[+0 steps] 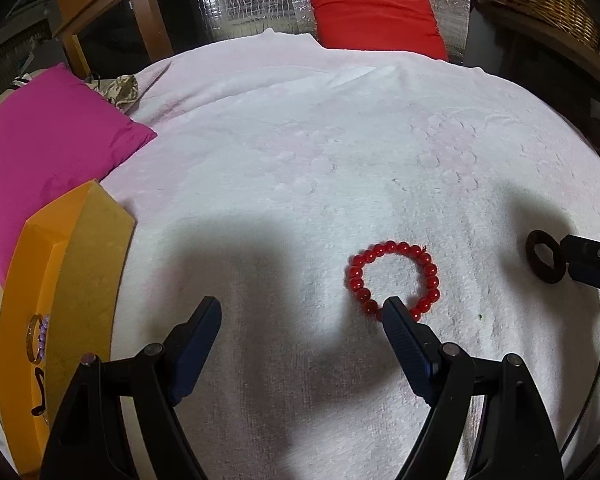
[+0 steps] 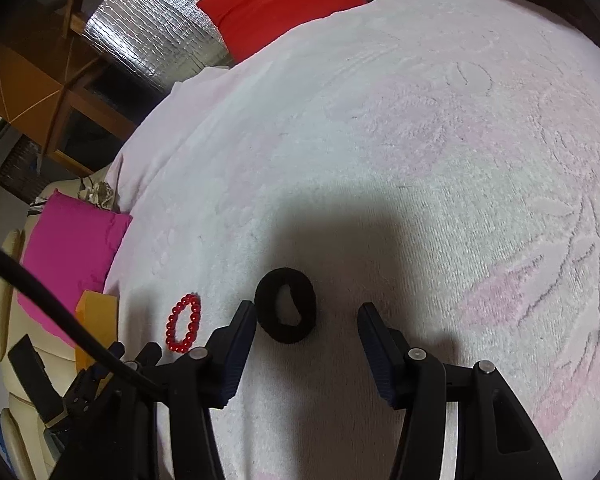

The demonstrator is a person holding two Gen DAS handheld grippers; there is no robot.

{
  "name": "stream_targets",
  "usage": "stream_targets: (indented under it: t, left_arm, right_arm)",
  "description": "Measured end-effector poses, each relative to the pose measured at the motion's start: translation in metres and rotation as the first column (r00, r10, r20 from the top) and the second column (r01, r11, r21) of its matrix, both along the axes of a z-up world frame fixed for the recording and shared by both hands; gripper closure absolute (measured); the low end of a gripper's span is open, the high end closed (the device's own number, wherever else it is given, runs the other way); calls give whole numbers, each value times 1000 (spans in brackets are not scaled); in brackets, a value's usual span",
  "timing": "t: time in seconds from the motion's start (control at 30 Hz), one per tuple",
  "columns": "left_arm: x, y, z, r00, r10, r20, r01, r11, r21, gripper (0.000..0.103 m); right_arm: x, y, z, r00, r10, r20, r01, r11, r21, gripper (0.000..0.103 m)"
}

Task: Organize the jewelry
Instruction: 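Close the right tool on the black hair tie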

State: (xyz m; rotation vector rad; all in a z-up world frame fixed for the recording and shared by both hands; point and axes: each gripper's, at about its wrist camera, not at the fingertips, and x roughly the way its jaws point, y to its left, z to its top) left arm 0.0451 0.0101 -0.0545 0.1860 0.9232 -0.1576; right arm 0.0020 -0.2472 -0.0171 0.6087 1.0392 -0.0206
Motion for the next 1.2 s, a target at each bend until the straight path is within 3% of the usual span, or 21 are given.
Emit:
stream_targets:
  t: [0.6,1.2]
  left_arm:
    - [-4,-5,7,999,0,52,-1,999,36,20]
    - [-2,-5,1,1000,-9,24,8,999,40,20]
  right_arm:
    - [-6,0,1,1000,-11,9,11,1000,-1,46]
    - [-4,2,-1,1000,-8,8,8,1000,-10,46]
